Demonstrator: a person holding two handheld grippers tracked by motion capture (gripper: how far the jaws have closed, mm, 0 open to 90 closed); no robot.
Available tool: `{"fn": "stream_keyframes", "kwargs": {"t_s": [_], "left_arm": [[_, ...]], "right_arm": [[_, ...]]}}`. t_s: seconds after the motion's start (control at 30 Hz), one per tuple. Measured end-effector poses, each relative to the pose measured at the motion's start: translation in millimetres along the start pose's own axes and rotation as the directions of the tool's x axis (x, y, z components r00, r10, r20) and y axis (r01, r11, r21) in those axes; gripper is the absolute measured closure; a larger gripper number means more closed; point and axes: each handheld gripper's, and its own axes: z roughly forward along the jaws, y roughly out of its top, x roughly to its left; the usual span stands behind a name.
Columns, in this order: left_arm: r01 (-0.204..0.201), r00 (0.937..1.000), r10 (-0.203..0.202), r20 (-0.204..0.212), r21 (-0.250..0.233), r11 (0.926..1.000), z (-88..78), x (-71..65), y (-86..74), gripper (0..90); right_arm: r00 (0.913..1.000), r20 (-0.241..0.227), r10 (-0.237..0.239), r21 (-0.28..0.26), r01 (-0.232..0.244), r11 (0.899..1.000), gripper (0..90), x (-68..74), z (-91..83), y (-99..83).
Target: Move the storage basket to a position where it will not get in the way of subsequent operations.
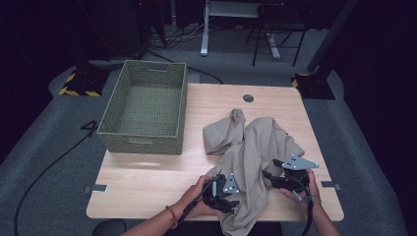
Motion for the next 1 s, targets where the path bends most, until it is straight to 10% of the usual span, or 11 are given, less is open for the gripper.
{"fn": "stream_keyframes", "kwargs": {"t_s": [0.2, 0.37, 0.57, 0.67, 0.83, 1.0], "left_arm": [[0.108, 0.9806, -0.126, -0.15, -0.126, 0.9862, -22.8, 35.8, 3.8, 25.1], [0.124, 0.9533, -0.157, -0.258, -0.142, 0.9822, -21.7, 61.6, 13.1, 23.6], [0.151, 0.9369, -0.184, -0.297, -0.131, 0.9799, -3.1, 85.0, 26.2, 23.8], [0.16, 0.9309, -0.184, -0.316, -0.099, 0.9821, 8.6, 95.9, 32.0, 34.5], [0.113, 0.932, -0.117, -0.343, -0.031, 0.9931, 19.1, 101.4, 30.0, 83.4], [0.093, 0.9135, -0.085, -0.398, 0.0, 0.9957, 4.1, 97.0, 13.5, 88.2]], "right_arm": [[0.9942, 0.045, 0.098, 0.076, -0.101, 0.992, 49.4, -29.0, 8.5, -19.3], [0.9837, 0.077, 0.162, 0.1, -0.169, 0.98, 51.0, -51.2, 0.4, -29.9], [0.972, 0.115, 0.205, 0.087, -0.215, 0.973, 50.7, -73.2, -5.2, -37.1], [0.9699, 0.121, 0.212, 0.084, -0.222, 0.971, 50.7, -77.3, -6.3, -38.7], [0.9704, 0.124, 0.207, 0.087, -0.218, 0.972, 51.0, -77.7, -6.6, -38.6], [0.9525, 0.179, 0.246, 0.074, -0.263, 0.962, 50.9, -86.1, -11.3, -43.3]]}}
